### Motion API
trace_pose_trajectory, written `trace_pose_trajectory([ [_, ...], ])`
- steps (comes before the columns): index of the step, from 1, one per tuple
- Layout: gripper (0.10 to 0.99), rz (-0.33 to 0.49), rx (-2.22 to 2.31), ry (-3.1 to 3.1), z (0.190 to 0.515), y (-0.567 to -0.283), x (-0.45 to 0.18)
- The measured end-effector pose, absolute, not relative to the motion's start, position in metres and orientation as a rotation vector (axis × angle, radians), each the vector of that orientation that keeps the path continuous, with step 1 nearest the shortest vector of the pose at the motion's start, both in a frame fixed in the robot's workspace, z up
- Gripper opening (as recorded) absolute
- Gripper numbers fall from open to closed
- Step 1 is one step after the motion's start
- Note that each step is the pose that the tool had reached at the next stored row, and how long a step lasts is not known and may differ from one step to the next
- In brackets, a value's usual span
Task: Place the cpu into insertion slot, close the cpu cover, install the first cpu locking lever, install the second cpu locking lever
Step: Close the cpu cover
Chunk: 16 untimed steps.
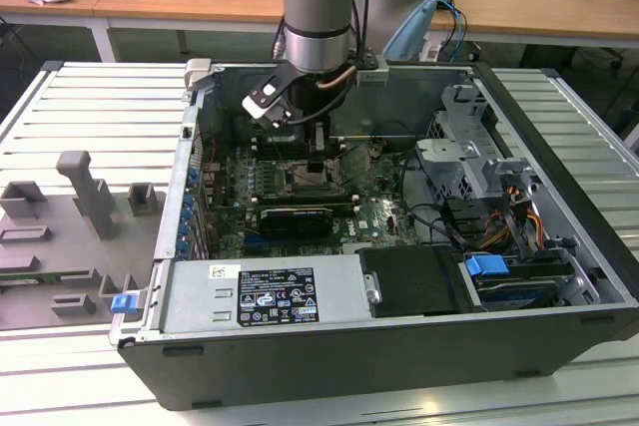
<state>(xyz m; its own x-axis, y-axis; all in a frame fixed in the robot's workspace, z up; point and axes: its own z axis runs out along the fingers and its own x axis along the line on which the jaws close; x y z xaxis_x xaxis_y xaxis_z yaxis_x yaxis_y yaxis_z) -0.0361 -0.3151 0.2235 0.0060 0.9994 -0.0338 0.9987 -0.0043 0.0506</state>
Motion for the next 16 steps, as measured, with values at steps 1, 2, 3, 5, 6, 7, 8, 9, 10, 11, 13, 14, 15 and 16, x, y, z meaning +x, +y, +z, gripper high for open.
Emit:
trace_pose_trajectory([
  [1, 0.106, 0.018, 2.185, 2.174, 0.226, -0.315, -0.036],
  [2, 0.106, 0.018, 2.185, 2.174, 0.228, -0.315, -0.036],
  [3, 0.106, 0.018, 2.185, 2.174, 0.229, -0.315, -0.036],
  [5, 0.106, 0.018, 2.185, 2.173, 0.231, -0.315, -0.036],
  [6, 0.106, 0.018, 2.185, 2.174, 0.232, -0.315, -0.036],
  [7, 0.106, 0.018, 2.185, 2.174, 0.233, -0.315, -0.036],
  [8, 0.106, 0.018, 2.185, 2.174, 0.233, -0.315, -0.036],
  [9, 0.106, 0.018, 2.185, 2.174, 0.234, -0.315, -0.036],
  [10, 0.106, 0.018, 2.185, 2.174, 0.235, -0.315, -0.036],
  [11, 0.106, 0.018, 2.185, 2.174, 0.235, -0.315, -0.036],
  [13, 0.106, 0.018, 2.185, 2.174, 0.236, -0.315, -0.036],
  [14, 0.106, 0.018, 2.185, 2.173, 0.236, -0.315, -0.036],
  [15, 0.106, 0.018, 2.185, 2.174, 0.237, -0.315, -0.036],
  [16, 0.106, 0.018, 2.185, 2.174, 0.237, -0.315, -0.036],
])
